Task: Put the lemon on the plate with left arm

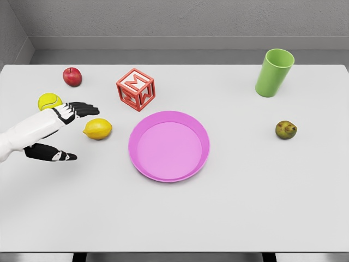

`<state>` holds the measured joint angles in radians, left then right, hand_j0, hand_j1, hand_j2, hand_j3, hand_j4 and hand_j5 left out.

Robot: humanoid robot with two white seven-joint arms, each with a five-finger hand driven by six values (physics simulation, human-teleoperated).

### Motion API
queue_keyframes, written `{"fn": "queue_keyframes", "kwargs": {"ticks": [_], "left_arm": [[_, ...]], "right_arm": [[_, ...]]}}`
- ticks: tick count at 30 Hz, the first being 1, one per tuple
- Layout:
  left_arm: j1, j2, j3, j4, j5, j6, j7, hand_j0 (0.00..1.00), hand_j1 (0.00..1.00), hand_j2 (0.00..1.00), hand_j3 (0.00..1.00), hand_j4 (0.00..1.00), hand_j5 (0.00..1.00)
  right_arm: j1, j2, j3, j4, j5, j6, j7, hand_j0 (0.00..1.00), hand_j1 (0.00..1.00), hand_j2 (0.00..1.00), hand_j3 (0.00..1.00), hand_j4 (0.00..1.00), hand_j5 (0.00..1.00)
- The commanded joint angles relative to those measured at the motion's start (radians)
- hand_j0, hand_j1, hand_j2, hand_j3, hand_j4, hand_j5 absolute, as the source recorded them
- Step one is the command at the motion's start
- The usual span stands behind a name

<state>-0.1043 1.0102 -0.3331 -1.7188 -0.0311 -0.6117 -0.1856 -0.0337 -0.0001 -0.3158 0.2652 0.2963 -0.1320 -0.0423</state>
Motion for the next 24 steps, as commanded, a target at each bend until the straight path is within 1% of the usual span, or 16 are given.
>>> {"fn": "queue_keyframes", "kwargs": {"ticks": [1,4,5,7,9,10,11,13,15,16,19,20,21,22,23,24], "left_arm": [[0.0,0.001,0.002,0.001,-0.001,0.001,0.0,1.0,1.0,1.0,1.0,1.0,1.0],[-0.005,0.004,0.008,0.014,-0.076,0.001,-0.02,1.0,1.0,1.0,1.0,1.0,1.0],[0.0,0.002,0.028,0.018,-0.085,0.001,-0.061,1.0,1.0,1.0,1.0,1.0,1.0],[-0.002,0.002,0.032,0.047,-0.085,0.001,-0.132,1.0,1.0,1.0,1.0,1.0,1.0],[-0.005,-0.013,0.034,0.062,-0.085,0.001,-0.241,1.0,1.0,1.0,1.0,1.0,1.0],[-0.015,-0.07,0.049,0.062,-0.085,0.001,-0.328,1.0,1.0,1.0,1.0,1.0,1.0],[-0.015,-0.091,0.069,0.064,-0.082,0.001,-0.394,1.0,1.0,1.0,1.0,1.0,1.0],[-0.018,-0.073,0.054,0.071,-0.07,0.001,-0.396,1.0,1.0,1.0,1.0,1.0,1.0],[-0.037,-0.021,0.046,0.073,-0.029,0.001,-0.396,1.0,1.0,1.0,1.0,1.0,1.0],[-0.1,-0.018,0.046,0.073,-0.016,0.001,-0.396,1.0,1.0,1.0,1.0,1.0,1.0],[-0.123,-0.03,0.046,0.073,-0.05,0.001,-0.408,1.0,1.0,1.0,1.0,1.0,1.0],[-0.144,-0.031,0.022,0.074,-0.059,0.001,-0.408,1.0,1.0,1.0,1.0,1.0,1.0],[-0.207,-0.042,-0.04,0.085,-0.078,0.001,-0.408,1.0,1.0,1.0,1.0,1.0,1.0],[-0.31,-0.085,-0.165,0.134,-0.09,0.001,-0.41,1.0,1.0,1.0,1.0,1.0,1.0],[-0.37,-0.116,-0.236,0.182,-0.093,0.001,-0.41,1.0,1.0,1.0,1.0,1.0,1.0],[-0.383,-0.128,-0.259,0.214,-0.093,0.001,-0.41,1.0,1.0,1.0,1.0,1.0,1.0]], "right_arm": [[0.0,0.0,-0.009,0.0,0.0,0.0,-0.004,1.0,1.0,1.0,1.0,1.0,1.0],[0.003,0.0,0.001,0.0,0.0,0.0,-0.004,1.0,1.0,1.0,1.0,1.0,1.0],[0.003,0.0,0.0,0.0,0.0,0.0,-0.004,1.0,1.0,1.0,1.0,1.0,1.0],[0.003,0.0,0.001,0.0,0.0,0.0,-0.004,1.0,1.0,1.0,1.0,1.0,1.0],[0.003,0.0,0.001,0.0,0.0,0.0,-0.004,1.0,1.0,1.0,1.0,1.0,1.0],[0.003,0.0,0.001,0.0,0.0,0.0,-0.004,1.0,1.0,1.0,1.0,1.0,1.0],[0.003,0.0,0.001,0.0,0.0,0.0,-0.004,1.0,1.0,1.0,1.0,1.0,1.0],[0.003,0.0,0.001,0.0,0.0,0.0,-0.004,1.0,1.0,1.0,1.0,1.0,1.0],[0.003,0.0,0.001,0.0,0.0,0.0,-0.004,1.0,1.0,1.0,1.0,1.0,1.0],[0.003,0.0,0.001,0.0,0.0,0.0,-0.004,1.0,1.0,1.0,1.0,1.0,1.0],[0.003,0.0,0.001,0.0,0.0,0.0,-0.004,1.0,1.0,1.0,1.0,1.0,1.0],[0.003,0.0,0.001,0.0,0.0,0.0,-0.004,1.0,1.0,1.0,1.0,1.0,1.0],[0.003,0.0,0.001,0.0,0.0,0.0,-0.004,1.0,1.0,1.0,1.0,1.0,1.0],[0.003,0.0,0.001,0.0,0.0,0.0,-0.004,1.0,1.0,1.0,1.0,1.0,1.0],[0.003,0.0,0.001,0.0,0.0,0.0,-0.004,1.0,1.0,1.0,1.0,1.0,1.0],[0.003,0.0,0.001,0.0,0.0,0.0,-0.004,1.0,1.0,1.0,1.0,1.0,1.0]]}}
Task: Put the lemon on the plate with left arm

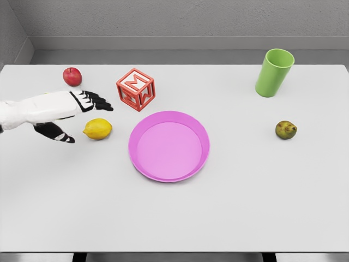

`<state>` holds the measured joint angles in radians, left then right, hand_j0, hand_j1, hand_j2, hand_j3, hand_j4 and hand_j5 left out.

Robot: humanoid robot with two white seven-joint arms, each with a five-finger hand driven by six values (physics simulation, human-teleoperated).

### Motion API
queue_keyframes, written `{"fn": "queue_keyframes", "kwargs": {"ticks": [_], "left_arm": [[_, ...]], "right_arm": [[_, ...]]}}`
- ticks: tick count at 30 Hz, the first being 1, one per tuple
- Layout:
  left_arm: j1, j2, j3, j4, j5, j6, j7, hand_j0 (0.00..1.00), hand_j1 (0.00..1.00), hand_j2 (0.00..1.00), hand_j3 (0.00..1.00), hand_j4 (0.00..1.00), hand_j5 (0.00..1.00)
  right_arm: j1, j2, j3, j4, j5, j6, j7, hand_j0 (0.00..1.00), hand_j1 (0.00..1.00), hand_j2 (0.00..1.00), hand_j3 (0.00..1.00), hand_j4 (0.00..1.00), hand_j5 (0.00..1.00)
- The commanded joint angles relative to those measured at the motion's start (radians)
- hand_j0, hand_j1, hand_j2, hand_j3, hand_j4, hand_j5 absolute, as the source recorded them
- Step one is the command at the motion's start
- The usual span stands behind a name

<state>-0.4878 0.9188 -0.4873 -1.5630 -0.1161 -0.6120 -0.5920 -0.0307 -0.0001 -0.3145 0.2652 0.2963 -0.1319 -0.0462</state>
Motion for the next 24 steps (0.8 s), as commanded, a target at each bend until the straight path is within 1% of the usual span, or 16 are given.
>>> {"fn": "queue_keyframes", "kwargs": {"ticks": [1,4,6,8,12,13,14,15,17,19,20,21,24], "left_arm": [[0.0,-0.041,-0.105,0.07,-0.008,0.001,-0.003,1.0,1.0,1.0,1.0,1.0,1.0],[-0.006,-0.043,-0.106,0.074,-0.005,0.001,-0.002,1.0,1.0,1.0,1.0,1.0,1.0],[-0.014,-0.044,-0.105,0.124,-0.008,0.001,-0.002,1.0,1.0,1.0,1.0,1.0,1.0],[-0.041,-0.072,-0.105,0.187,-0.016,0.001,-0.002,1.0,1.0,1.0,1.0,1.0,1.0],[-0.06,-0.094,-0.099,0.224,-0.017,0.001,-0.002,1.0,1.0,1.0,1.0,1.0,1.0],[-0.066,-0.104,-0.1,0.245,-0.017,0.001,-0.002,1.0,1.0,1.0,1.0,1.0,1.0],[-0.078,-0.127,-0.103,0.265,-0.019,0.001,-0.002,1.0,1.0,1.0,1.0,1.0,1.0],[-0.09,-0.156,-0.103,0.284,-0.045,0.001,-0.002,1.0,1.0,1.0,1.0,1.0,1.0],[-0.097,-0.189,-0.099,0.291,-0.056,0.001,-0.003,1.0,1.0,1.0,1.0,1.0,1.0],[-0.097,-0.187,-0.097,0.294,-0.062,0.001,-0.003,1.0,1.0,1.0,1.0,1.0,1.0],[-0.097,-0.187,-0.096,0.324,-0.062,0.001,-0.002,1.0,1.0,1.0,1.0,1.0,1.0],[-0.097,-0.189,-0.096,0.331,-0.062,0.001,-0.002,1.0,1.0,1.0,1.0,1.0,1.0],[-0.095,-0.189,-0.105,0.333,-0.062,0.001,-0.002,1.0,1.0,1.0,1.0,1.0,1.0]], "right_arm": [[0.0,0.0,0.0,0.0,0.0,0.0,0.0,1.0,1.0,1.0,1.0,1.0,1.0],[0.0,0.0,0.0,0.0,0.0,0.0,0.0,1.0,1.0,1.0,1.0,1.0,1.0],[0.0,0.0,0.0,0.0,0.0,0.0,0.0,1.0,1.0,1.0,1.0,1.0,1.0],[0.0,0.0,0.0,0.0,0.0,0.0,0.0,1.0,1.0,1.0,1.0,1.0,1.0],[0.0,0.0,0.0,0.0,0.0,0.0,0.0,1.0,1.0,1.0,1.0,1.0,1.0],[0.0,0.0,0.0,0.0,0.0,0.0,0.0,1.0,1.0,1.0,1.0,1.0,1.0],[0.0,0.0,0.0,0.0,0.0,0.0,0.0,1.0,1.0,1.0,1.0,1.0,1.0],[0.0,0.0,0.0,0.0,0.0,0.0,0.0,1.0,1.0,1.0,1.0,1.0,1.0],[0.0,0.0,0.0,0.0,0.0,0.0,0.0,1.0,1.0,1.0,1.0,1.0,1.0],[0.0,0.0,0.0,0.0,0.0,0.0,0.0,1.0,1.0,1.0,1.0,1.0,1.0],[0.0,0.0,0.0,0.0,0.0,0.0,0.0,1.0,1.0,1.0,1.0,1.0,1.0],[0.0,0.0,0.0,0.0,0.0,0.0,0.0,1.0,1.0,1.0,1.0,1.0,1.0],[0.0,0.0,0.0,0.0,0.0,0.0,0.0,1.0,1.0,1.0,1.0,1.0,1.0]]}}
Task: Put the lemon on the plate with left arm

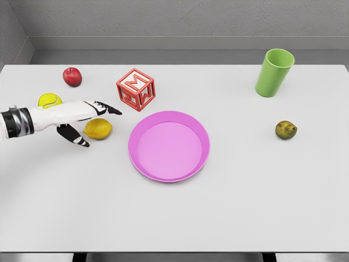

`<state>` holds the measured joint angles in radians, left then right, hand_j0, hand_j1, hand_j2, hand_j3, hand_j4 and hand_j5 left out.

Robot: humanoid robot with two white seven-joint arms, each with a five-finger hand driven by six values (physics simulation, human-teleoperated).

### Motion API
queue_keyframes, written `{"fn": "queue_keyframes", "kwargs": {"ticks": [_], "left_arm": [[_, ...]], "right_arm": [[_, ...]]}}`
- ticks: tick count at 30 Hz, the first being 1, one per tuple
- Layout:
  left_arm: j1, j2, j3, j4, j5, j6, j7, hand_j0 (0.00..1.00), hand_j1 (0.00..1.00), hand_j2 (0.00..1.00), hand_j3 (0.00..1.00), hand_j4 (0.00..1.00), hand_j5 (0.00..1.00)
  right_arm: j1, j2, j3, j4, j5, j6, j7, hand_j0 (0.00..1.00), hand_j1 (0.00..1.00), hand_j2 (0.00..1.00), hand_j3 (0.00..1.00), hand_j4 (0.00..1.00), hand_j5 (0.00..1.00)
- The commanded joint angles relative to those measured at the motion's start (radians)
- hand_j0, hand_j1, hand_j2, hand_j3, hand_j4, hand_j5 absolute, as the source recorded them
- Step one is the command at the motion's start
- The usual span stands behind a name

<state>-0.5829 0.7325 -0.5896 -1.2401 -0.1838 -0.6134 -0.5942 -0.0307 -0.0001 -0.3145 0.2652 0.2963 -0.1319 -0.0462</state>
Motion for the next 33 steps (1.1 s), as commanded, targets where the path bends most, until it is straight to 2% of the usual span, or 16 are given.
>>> {"fn": "queue_keyframes", "kwargs": {"ticks": [1,6,7,9,11,13,25,31,33], "left_arm": [[0.0,-0.005,-0.002,0.01,0.0,0.003,0.001,1.0,1.0,1.0,1.0,1.0,1.0],[-0.002,-0.011,-0.001,0.011,-0.034,0.003,0.001,1.0,1.0,1.0,1.0,1.0,1.0],[-0.002,-0.011,-0.001,0.011,-0.039,0.003,-0.001,0.96,0.96,0.96,0.96,0.96,0.96],[-0.009,-0.011,0.002,0.013,-0.051,0.003,0.001,0.95,0.95,0.95,0.95,0.95,0.95],[-0.018,-0.011,0.004,0.053,-0.051,0.003,-0.001,0.94,0.94,0.94,0.94,0.94,0.94],[-0.021,-0.013,-0.002,0.053,-0.062,0.003,-0.001,0.86,0.86,0.86,0.86,0.86,0.86],[-0.021,-0.042,-0.024,0.054,-0.077,0.003,-0.001,0.86,0.86,0.86,0.86,0.86,0.86],[-0.02,-0.038,-0.024,0.054,-0.083,0.003,-0.003,0.73,0.73,0.73,0.73,0.73,0.73],[-0.02,-0.038,-0.024,0.054,-0.091,0.003,-0.003,0.65,0.65,0.65,0.65,0.65,0.65]], "right_arm": [[0.0,0.0,0.0,0.0,0.0,0.0,0.0,1.0,1.0,1.0,1.0,1.0,1.0],[0.0,0.0,0.0,0.0,0.0,0.0,0.0,1.0,1.0,1.0,1.0,1.0,1.0],[0.0,0.0,0.0,0.0,0.0,0.0,0.0,1.0,1.0,1.0,1.0,1.0,1.0],[0.0,0.0,0.0,0.0,0.0,0.0,0.0,1.0,1.0,1.0,1.0,1.0,1.0],[0.0,0.0,0.0,0.0,0.0,0.0,0.0,1.0,1.0,1.0,1.0,1.0,1.0],[0.0,0.0,0.0,0.0,0.0,0.0,0.0,1.0,1.0,1.0,1.0,1.0,1.0],[0.0,0.0,0.0,0.0,0.0,0.0,0.0,1.0,1.0,1.0,1.0,1.0,1.0],[0.0,0.0,0.0,0.0,0.0,0.0,0.0,1.0,1.0,1.0,1.0,1.0,1.0],[0.0,0.0,0.0,0.0,0.0,0.0,0.0,1.0,1.0,1.0,1.0,1.0,1.0]]}}
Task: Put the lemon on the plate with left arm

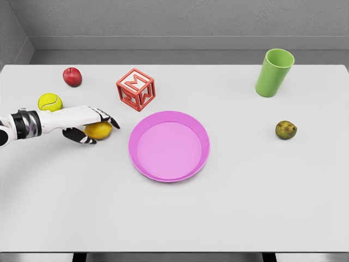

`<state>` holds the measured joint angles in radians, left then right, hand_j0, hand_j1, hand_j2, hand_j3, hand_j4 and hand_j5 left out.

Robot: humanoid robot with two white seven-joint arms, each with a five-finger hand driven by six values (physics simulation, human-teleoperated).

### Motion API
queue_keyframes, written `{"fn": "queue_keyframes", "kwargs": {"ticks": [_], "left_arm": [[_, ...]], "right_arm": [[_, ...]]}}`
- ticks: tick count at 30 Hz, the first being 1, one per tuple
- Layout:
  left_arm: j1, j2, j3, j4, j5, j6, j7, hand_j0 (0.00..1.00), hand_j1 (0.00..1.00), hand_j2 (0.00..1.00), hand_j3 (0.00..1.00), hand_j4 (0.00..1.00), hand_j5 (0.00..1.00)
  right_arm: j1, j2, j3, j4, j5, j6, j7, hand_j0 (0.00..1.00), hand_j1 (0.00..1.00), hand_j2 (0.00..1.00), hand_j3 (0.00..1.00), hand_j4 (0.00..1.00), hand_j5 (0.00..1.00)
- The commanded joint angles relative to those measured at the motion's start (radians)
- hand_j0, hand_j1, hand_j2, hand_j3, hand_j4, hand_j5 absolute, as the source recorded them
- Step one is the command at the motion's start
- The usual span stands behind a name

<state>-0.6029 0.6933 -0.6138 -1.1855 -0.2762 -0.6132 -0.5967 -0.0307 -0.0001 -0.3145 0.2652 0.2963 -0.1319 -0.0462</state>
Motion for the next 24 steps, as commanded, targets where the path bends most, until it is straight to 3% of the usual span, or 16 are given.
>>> {"fn": "queue_keyframes", "kwargs": {"ticks": [1,9,16,24], "left_arm": [[0.0,0.003,0.0,0.0,0.0,0.002,0.0,0.59,0.59,0.59,0.59,0.59,0.59],[-0.002,-0.002,0.0,-0.008,0.005,0.002,0.0,0.51,0.51,0.51,0.51,0.51,0.51],[-0.003,0.008,0.017,-0.017,0.025,0.002,0.002,0.5,0.5,0.5,0.5,0.5,0.5],[0.003,0.011,0.016,-0.118,0.045,0.002,0.0,0.5,0.5,0.5,0.5,0.5,0.5]], "right_arm": [[0.0,0.0,0.0,0.0,0.0,0.0,0.0,1.0,1.0,1.0,1.0,1.0,1.0],[0.0,0.0,0.0,0.0,0.0,0.0,0.0,1.0,1.0,1.0,1.0,1.0,1.0],[0.0,0.0,0.0,0.0,0.0,0.0,0.0,1.0,1.0,1.0,1.0,1.0,1.0],[0.0,0.0,0.0,0.0,0.0,0.0,0.0,1.0,1.0,1.0,1.0,1.0,1.0]]}}
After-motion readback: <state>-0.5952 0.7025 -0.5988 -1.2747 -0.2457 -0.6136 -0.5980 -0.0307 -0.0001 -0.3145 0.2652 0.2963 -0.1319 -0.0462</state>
